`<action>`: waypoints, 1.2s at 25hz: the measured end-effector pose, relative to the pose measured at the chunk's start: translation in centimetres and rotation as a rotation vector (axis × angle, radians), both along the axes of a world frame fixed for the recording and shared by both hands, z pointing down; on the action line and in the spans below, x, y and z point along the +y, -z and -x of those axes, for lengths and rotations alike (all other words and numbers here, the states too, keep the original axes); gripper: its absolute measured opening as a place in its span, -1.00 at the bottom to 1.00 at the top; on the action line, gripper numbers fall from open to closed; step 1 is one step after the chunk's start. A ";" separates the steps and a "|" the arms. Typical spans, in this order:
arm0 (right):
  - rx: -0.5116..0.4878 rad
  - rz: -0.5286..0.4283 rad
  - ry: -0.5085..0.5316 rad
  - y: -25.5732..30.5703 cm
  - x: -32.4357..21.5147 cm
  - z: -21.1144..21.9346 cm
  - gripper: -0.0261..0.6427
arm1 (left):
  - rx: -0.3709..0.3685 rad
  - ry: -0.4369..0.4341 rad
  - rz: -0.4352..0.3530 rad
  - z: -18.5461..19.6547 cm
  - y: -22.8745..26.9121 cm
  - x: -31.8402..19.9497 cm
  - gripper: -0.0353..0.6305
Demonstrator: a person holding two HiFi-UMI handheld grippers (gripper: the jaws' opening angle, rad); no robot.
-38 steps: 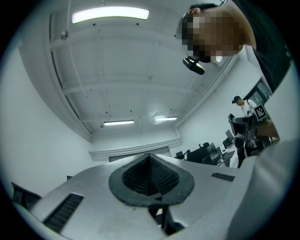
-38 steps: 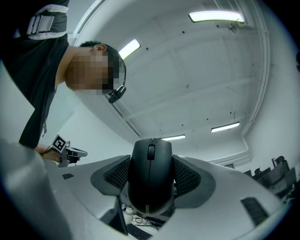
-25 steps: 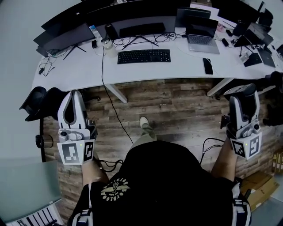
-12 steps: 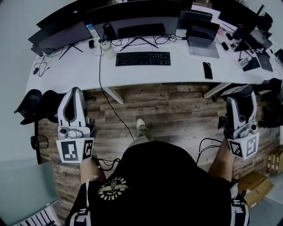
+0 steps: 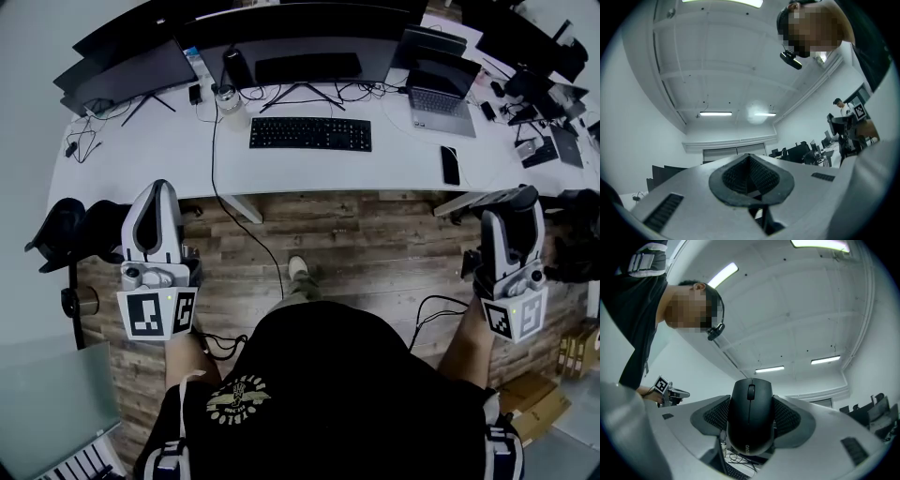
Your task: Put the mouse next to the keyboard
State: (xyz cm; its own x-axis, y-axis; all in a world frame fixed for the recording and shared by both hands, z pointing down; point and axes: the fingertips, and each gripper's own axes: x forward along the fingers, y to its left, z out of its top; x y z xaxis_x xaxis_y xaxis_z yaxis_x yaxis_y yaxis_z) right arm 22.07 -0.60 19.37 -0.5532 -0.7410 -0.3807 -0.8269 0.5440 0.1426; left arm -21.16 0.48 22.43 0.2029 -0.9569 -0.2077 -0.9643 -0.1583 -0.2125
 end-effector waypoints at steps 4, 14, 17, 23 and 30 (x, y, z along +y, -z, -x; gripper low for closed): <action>-0.005 0.009 0.003 -0.2 -2.6 1.4 -0.07 | -0.002 -0.006 0.013 1.1 -0.3 -2.8 -0.89; 0.019 -0.012 -0.046 1.4 -6.5 4.5 -0.07 | 0.015 -0.049 -0.008 4.4 0.4 -9.0 -0.89; 0.032 -0.024 -0.067 2.3 -7.4 5.8 -0.07 | 0.007 -0.074 -0.019 5.2 0.6 -11.0 -0.89; 0.068 -0.026 -0.111 2.7 -8.2 7.8 -0.07 | 0.029 -0.126 -0.010 6.4 -0.4 -14.3 -0.89; 0.049 -0.005 -0.134 2.1 -9.0 7.4 -0.07 | 0.025 -0.154 -0.002 6.2 -0.8 -16.0 -0.89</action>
